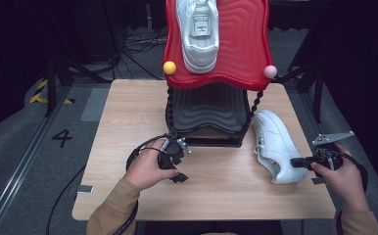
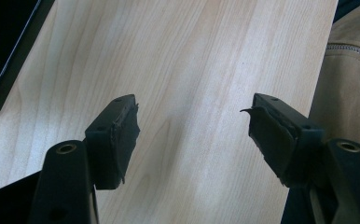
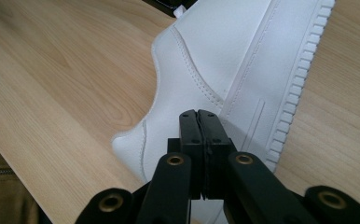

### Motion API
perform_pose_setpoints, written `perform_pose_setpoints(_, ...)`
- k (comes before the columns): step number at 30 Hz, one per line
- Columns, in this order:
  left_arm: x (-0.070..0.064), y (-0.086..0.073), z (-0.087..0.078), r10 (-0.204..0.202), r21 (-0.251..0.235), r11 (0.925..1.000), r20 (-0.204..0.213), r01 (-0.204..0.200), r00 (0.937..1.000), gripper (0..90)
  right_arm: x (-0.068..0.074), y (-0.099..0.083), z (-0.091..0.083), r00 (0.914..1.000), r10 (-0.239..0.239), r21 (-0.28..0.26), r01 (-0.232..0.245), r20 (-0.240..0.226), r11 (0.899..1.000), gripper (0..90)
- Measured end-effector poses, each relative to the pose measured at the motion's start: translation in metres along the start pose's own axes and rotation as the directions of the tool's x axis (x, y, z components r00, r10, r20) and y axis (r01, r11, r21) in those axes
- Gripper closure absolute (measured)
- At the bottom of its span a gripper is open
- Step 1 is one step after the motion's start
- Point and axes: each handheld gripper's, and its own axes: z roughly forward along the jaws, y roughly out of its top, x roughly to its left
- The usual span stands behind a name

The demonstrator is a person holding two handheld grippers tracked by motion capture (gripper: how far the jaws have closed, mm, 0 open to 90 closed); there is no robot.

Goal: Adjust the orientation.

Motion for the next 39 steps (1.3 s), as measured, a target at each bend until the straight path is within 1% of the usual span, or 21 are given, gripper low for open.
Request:
perform_pose_setpoints(2,0.000,0.000,0.001,0.002,0.015,0.9999,-0.001,-0.002,1.0000,33.0,0.001,0.000,0.000,0.9998,-0.020,0.002,0.020,0.008,1.000,90.0)
perform_pose_setpoints(4,-0.001,0.000,0.001,0.004,0.021,0.9998,0.002,-0.004,1.0000,32.4,0.002,0.000,0.000,0.9996,-0.027,0.004,0.027,0.013,1.000,90.0)
perform_pose_setpoints(6,-0.002,0.000,0.002,0.008,0.023,0.9997,0.004,-0.008,1.0000,32.3,0.002,0.000,-0.001,0.9989,-0.032,0.011,0.032,0.034,0.999,90.0)
perform_pose_setpoints(7,-0.002,0.000,0.002,0.008,0.023,0.9997,0.004,-0.008,1.0000,32.3,0.002,0.000,-0.001,0.9989,-0.032,0.011,0.032,0.034,0.999,90.0)
perform_pose_setpoints(9,-0.002,0.000,0.001,0.009,0.024,0.9997,0.003,-0.009,1.0000,32.3,0.000,-0.001,-0.003,0.9984,-0.029,0.007,0.029,0.049,1.000,90.0)
perform_pose_setpoints(11,-0.002,0.000,0.001,0.005,0.021,0.9998,-0.001,-0.005,1.0000,32.2,-0.002,-0.003,-0.005,0.9990,-0.011,-0.003,0.011,0.043,1.000,90.0)
perform_pose_setpoints(18,-0.001,-0.001,0.001,0.003,0.021,0.9998,-0.001,-0.003,1.0000,32.2,-0.003,-0.004,-0.006,0.9990,-0.004,-0.008,0.004,0.044,1.000,90.0)
perform_pose_setpoints(19,-0.001,-0.001,0.001,0.002,0.022,0.9998,-0.002,-0.002,1.0000,32.1,-0.004,-0.004,-0.007,0.9989,0.000,-0.008,0.000,0.048,1.000,90.0)
perform_pose_setpoints(22,-0.001,-0.001,0.000,0.002,0.019,0.9998,-0.003,-0.002,1.0000,32.1,-0.007,-0.006,-0.012,0.9955,0.009,-0.018,-0.008,0.094,1.000,90.0)
perform_pose_setpoints(24,-0.001,-0.001,0.000,0.002,0.018,0.9998,-0.003,-0.002,1.0000,32.1,-0.008,-0.008,-0.014,0.9936,0.018,-0.022,-0.016,0.112,1.000,90.0)
perform_pose_setpoints(26,-0.001,-0.002,0.000,0.000,0.018,0.9998,-0.003,0.000,1.0000,32.1,-0.010,-0.008,-0.015,0.9934,0.018,-0.026,-0.016,0.113,1.000,90.0)
perform_pose_setpoints(28,-0.001,-0.001,0.000,0.001,0.020,0.9998,-0.003,-0.001,1.0000,32.1,-0.012,-0.010,-0.018,0.9897,0.028,-0.027,-0.025,0.141,0.999,90.0)
perform_pose_setpoints(29,-0.001,-0.001,0.001,0.001,0.021,0.9998,-0.003,0.000,1.0000,32.1,-0.013,-0.010,-0.018,0.9884,0.024,-0.029,-0.020,0.150,0.999,90.0)
perform_pose_setpoints(30,-0.001,-0.001,0.001,0.001,0.021,0.9998,-0.003,0.000,1.0000,32.1,-0.013,-0.010,-0.018,0.9884,0.024,-0.029,-0.020,0.150,0.999,90.0)
perform_pose_setpoints(31,-0.001,-0.001,0.001,0.001,0.021,0.9998,-0.003,-0.001,1.0000,32.1,-0.014,-0.011,-0.019,0.9868,0.029,-0.029,-0.025,0.160,0.999,90.0)
perform_pose_setpoints(32,-0.001,-0.001,0.001,0.003,0.022,0.9998,-0.002,-0.003,1.0000,32.1,-0.016,-0.012,-0.019,0.9849,0.025,-0.034,-0.019,0.171,0.999,90.0)
perform_pose_setpoints(33,-0.001,-0.001,0.001,0.003,0.022,0.9998,-0.001,-0.003,1.0000,32.0,-0.016,-0.013,-0.020,0.9843,0.034,-0.034,-0.028,0.173,0.999,90.0)
perform_pose_setpoints(36,0.000,-0.001,0.002,0.000,0.021,0.9998,0.001,0.000,1.0000,32.0,-0.020,-0.015,-0.022,0.9721,0.038,-0.027,-0.033,0.231,0.999,90.0)
perform_pose_setpoints(37,0.000,-0.001,0.002,0.000,0.021,0.9998,0.001,0.000,1.0000,32.0,-0.020,-0.015,-0.022,0.9721,0.038,-0.027,-0.033,0.231,0.999,90.0)
perform_pose_setpoints(39,0.000,-0.001,0.001,0.000,0.022,0.9998,-0.001,0.000,1.0000,32.0,-0.023,-0.018,-0.023,0.9677,0.054,-0.034,-0.047,0.246,0.998,90.0)
